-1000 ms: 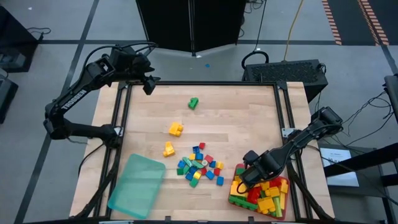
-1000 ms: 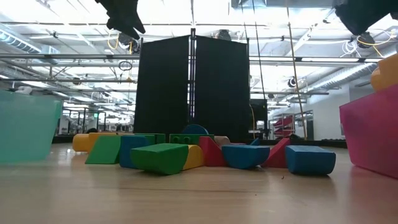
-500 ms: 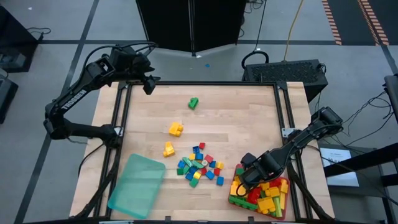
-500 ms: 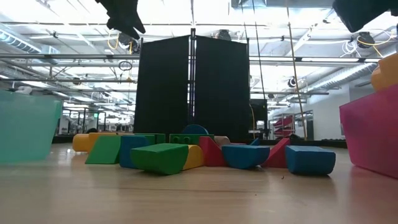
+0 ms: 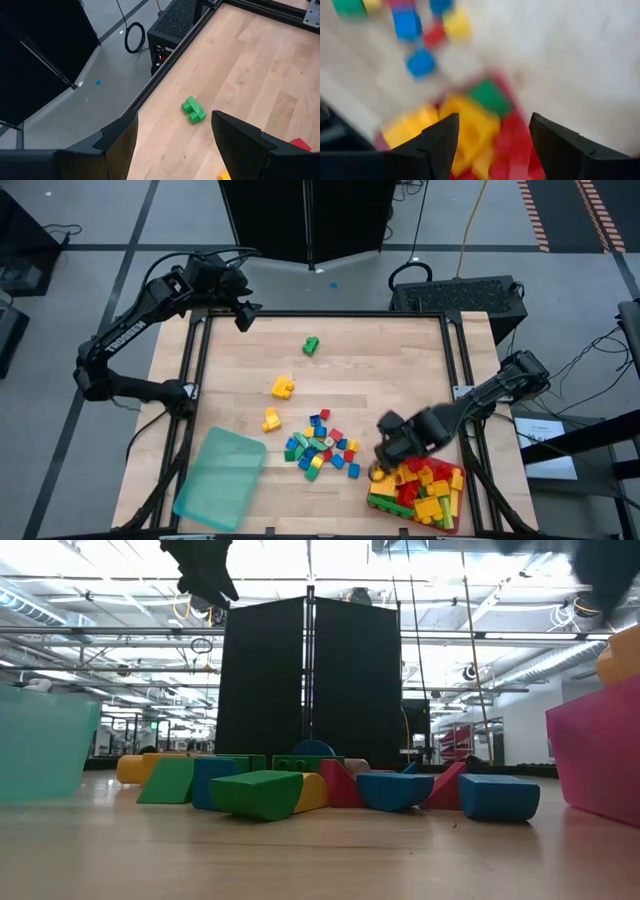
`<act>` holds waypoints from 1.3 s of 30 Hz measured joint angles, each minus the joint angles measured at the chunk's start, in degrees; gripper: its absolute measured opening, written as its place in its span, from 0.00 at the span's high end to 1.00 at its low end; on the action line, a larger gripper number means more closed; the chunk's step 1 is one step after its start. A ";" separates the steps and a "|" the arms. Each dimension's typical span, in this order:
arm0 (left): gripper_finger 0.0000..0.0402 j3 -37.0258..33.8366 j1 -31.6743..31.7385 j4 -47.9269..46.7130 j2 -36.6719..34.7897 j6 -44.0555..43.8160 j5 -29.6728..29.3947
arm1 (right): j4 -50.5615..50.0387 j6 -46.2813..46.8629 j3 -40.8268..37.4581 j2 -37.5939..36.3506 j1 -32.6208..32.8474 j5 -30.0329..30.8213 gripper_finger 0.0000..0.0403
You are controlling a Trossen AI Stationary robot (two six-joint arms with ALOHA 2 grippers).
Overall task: Sort blocks by size
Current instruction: Put the 2-stud green game piece into the pink bin
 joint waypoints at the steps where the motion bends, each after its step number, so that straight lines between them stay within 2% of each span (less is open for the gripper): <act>1: 0.36 0.00 0.01 -0.02 0.01 0.00 0.00 | 0.03 -1.59 0.86 -0.02 -1.56 2.69 0.42; 5: 0.36 0.00 0.02 0.10 -0.01 -0.02 0.00 | 5.26 -11.19 1.80 -0.04 -10.84 14.44 0.42; 7: 0.36 0.00 0.00 0.02 -0.01 -0.02 0.00 | 9.92 -15.52 1.82 0.32 -17.03 18.29 0.42; 12: 0.36 0.00 0.02 -0.04 -0.01 -0.37 0.00 | 28.12 -21.93 1.84 5.36 -32.86 15.30 0.42; 16: 0.36 0.00 0.04 -0.10 -0.01 -0.39 -0.11 | 42.84 -26.81 3.31 11.83 -39.69 12.50 0.42; 21: 0.36 0.00 0.04 -0.59 -0.06 -0.46 -0.89 | 42.09 -29.13 11.29 23.11 -44.36 11.07 0.42; 24: 0.36 0.00 0.02 -0.57 -0.04 -0.46 -1.33 | 41.69 -30.92 20.00 30.21 -45.36 7.84 0.42; 30: 0.36 0.00 0.00 -2.16 -0.06 -0.46 -1.51 | 26.83 -31.82 40.04 43.69 -45.79 9.31 0.42; 34: 0.36 0.00 0.00 -3.13 -0.06 -0.45 -1.55 | 17.34 -34.26 48.95 47.78 -46.00 12.74 0.42; 36: 0.36 0.00 0.00 -3.37 -0.06 -0.44 -1.60 | 16.16 -33.99 49.98 48.02 -46.03 14.57 0.42; 39: 0.36 0.00 0.00 -3.09 -0.06 -0.38 -1.57 | 15.47 -31.31 50.17 48.02 -46.75 13.90 0.42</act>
